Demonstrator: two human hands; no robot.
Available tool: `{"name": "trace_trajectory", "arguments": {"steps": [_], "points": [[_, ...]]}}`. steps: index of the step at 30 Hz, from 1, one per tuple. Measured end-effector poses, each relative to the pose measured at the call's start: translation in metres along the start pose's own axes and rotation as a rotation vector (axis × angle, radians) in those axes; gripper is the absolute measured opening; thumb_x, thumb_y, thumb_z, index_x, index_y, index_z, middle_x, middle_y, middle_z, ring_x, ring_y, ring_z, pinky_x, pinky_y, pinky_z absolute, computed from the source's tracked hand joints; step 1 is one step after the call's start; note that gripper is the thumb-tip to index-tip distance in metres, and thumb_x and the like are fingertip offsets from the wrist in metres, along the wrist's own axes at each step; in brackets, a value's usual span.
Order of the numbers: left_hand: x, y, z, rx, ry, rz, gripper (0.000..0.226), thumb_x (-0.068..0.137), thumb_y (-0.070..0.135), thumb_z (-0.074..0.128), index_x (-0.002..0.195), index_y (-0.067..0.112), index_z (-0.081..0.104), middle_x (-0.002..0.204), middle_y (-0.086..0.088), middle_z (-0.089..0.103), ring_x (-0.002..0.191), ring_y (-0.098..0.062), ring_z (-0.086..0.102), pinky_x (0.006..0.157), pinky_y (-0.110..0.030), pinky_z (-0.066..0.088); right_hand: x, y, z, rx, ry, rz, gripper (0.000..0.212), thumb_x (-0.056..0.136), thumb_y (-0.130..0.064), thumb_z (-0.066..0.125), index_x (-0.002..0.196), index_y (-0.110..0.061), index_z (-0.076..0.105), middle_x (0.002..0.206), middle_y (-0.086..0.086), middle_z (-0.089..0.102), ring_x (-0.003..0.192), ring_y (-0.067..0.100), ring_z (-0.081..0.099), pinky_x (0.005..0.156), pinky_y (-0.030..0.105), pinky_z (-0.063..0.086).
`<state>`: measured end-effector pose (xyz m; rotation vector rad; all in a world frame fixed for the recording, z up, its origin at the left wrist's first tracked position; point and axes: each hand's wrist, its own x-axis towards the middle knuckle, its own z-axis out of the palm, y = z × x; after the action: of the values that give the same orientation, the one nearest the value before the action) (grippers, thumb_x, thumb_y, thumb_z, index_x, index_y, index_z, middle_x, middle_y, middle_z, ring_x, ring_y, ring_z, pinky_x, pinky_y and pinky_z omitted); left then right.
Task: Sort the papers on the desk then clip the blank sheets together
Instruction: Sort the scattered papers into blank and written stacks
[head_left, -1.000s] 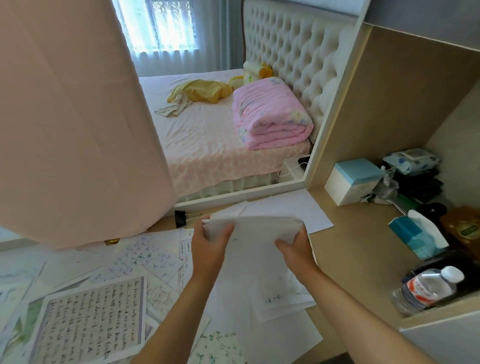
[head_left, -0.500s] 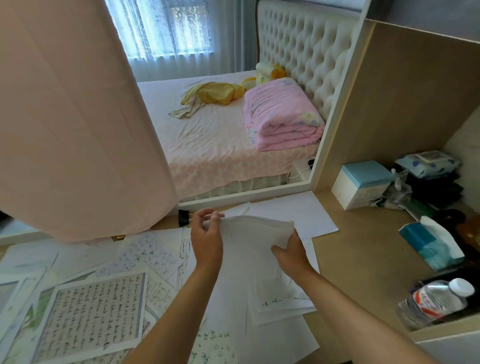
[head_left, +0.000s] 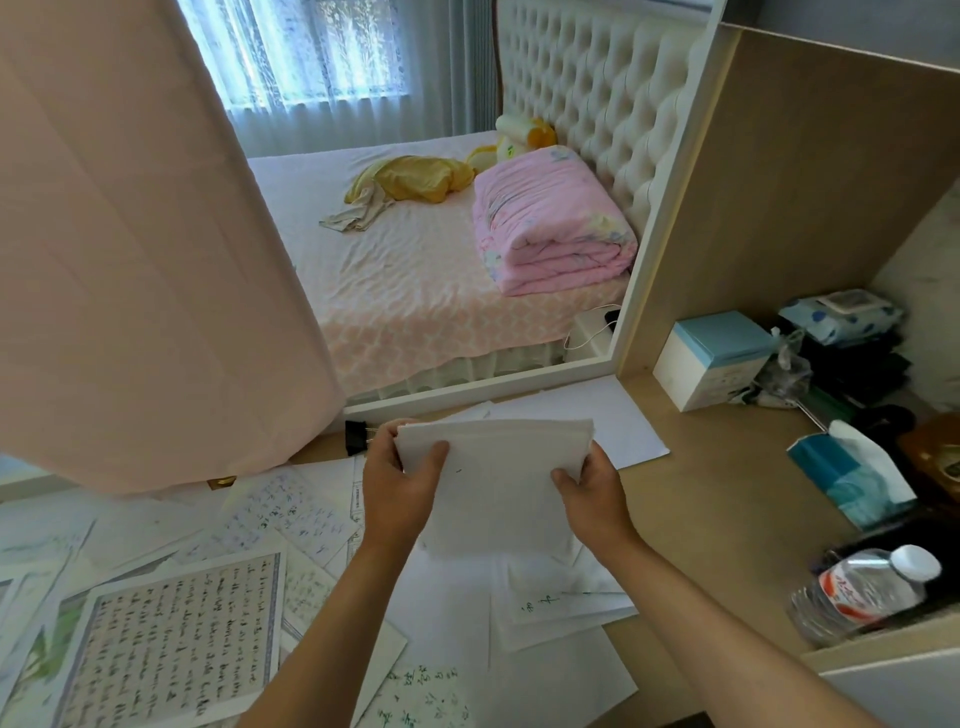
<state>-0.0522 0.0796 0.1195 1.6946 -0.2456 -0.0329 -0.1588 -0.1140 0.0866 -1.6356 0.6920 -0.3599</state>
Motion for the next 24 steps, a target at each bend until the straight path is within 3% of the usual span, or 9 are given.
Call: {"name": "trace_trajectory", "arguments": {"steps": [3,6,8,10,12,15,18,21,24], "points": [[-0.011,-0.021,0.002,0.094,-0.127,-0.131,0.042,0.085,0.016,0.074,0.118,0.024,0.049,0.105,0.012,0.058,0.098,-0.009,0.061,0.063,-0.013,0.051,-0.006,0.018,0.002,-0.025,-0.077,0.124,0.037,0.092,0.003,0.053,0.118,-0.023,0.054,0.113,-0.002,0.066,0.11,0.018,0.062,0.082,0.021,0.05],[-0.01,-0.041,-0.005,0.219,-0.197,-0.141,0.045,0.092,0.014,0.064,0.132,0.019,0.046,0.113,0.008,0.057,0.108,-0.019,0.059,0.078,-0.018,0.048,-0.005,0.015,0.005,-0.066,-0.078,0.169,0.041,0.091,0.0,0.056,0.122,-0.025,0.045,0.122,-0.004,0.059,0.12,0.02,0.055,0.082,0.018,0.046],[-0.001,-0.034,-0.011,0.315,-0.228,-0.024,0.038,0.095,0.013,0.06,0.131,0.016,0.049,0.109,0.009,0.057,0.097,-0.011,0.059,0.074,-0.009,0.044,-0.002,0.003,0.006,-0.223,0.074,0.011,0.067,0.084,-0.004,0.067,0.138,-0.022,0.032,0.14,-0.002,0.043,0.134,0.018,0.039,0.102,0.025,0.038],[0.011,-0.017,-0.015,0.425,-0.282,0.191,0.026,0.094,0.012,0.059,0.119,0.017,0.056,0.101,0.011,0.061,0.084,-0.008,0.059,0.064,-0.006,0.04,0.001,-0.019,0.006,-0.381,0.168,-0.3,0.087,0.078,-0.005,0.073,0.148,-0.021,0.024,0.151,-0.003,0.028,0.14,0.013,0.025,0.112,0.026,0.026],[0.025,-0.001,-0.017,0.513,-0.342,0.39,0.018,0.091,0.013,0.061,0.107,0.019,0.061,0.094,0.01,0.065,0.079,-0.01,0.06,0.062,-0.012,0.042,0.007,-0.047,0.007,-0.534,0.029,-0.477,0.079,0.078,-0.011,0.073,0.145,-0.027,0.033,0.144,-0.003,0.037,0.134,0.014,0.033,0.109,0.025,0.032],[0.04,0.009,-0.016,0.622,-0.37,0.558,0.017,0.087,0.016,0.064,0.103,0.023,0.065,0.089,0.01,0.068,0.076,-0.011,0.06,0.062,-0.022,0.045,0.018,-0.067,0.014,-0.649,-0.213,-0.318,0.031,0.085,-0.016,0.066,0.114,-0.025,0.06,0.103,0.001,0.064,0.096,0.022,0.06,0.08,0.036,0.055],[0.053,0.005,-0.03,0.735,-0.487,0.446,0.02,0.085,0.025,0.064,0.104,0.031,0.062,0.091,0.017,0.064,0.08,-0.009,0.06,0.065,-0.026,0.049,0.028,-0.06,0.012,-0.494,-0.164,-0.152,0.006,0.086,-0.014,0.069,0.089,-0.01,0.065,0.084,0.01,0.066,0.082,0.03,0.062,0.073,0.042,0.053],[0.064,-0.022,-0.061,0.936,-0.627,0.205,0.008,0.081,0.027,0.061,0.089,0.029,0.061,0.083,0.013,0.065,0.077,-0.015,0.061,0.065,-0.031,0.052,0.028,-0.044,-0.001,-0.309,-0.103,-0.076,0.011,0.086,-0.006,0.07,0.096,-0.011,0.07,0.09,0.005,0.07,0.081,0.018,0.065,0.069,0.031,0.053],[0.059,-0.037,-0.083,0.543,-0.467,-0.071,0.01,0.077,0.029,0.076,0.081,0.024,0.068,0.07,0.005,0.067,0.058,-0.014,0.06,0.053,-0.026,0.047,0.021,-0.028,-0.009,-0.081,-0.052,0.063,0.023,0.086,-0.001,0.068,0.103,-0.017,0.069,0.096,0.0,0.071,0.086,0.013,0.065,0.065,0.022,0.05]]}}
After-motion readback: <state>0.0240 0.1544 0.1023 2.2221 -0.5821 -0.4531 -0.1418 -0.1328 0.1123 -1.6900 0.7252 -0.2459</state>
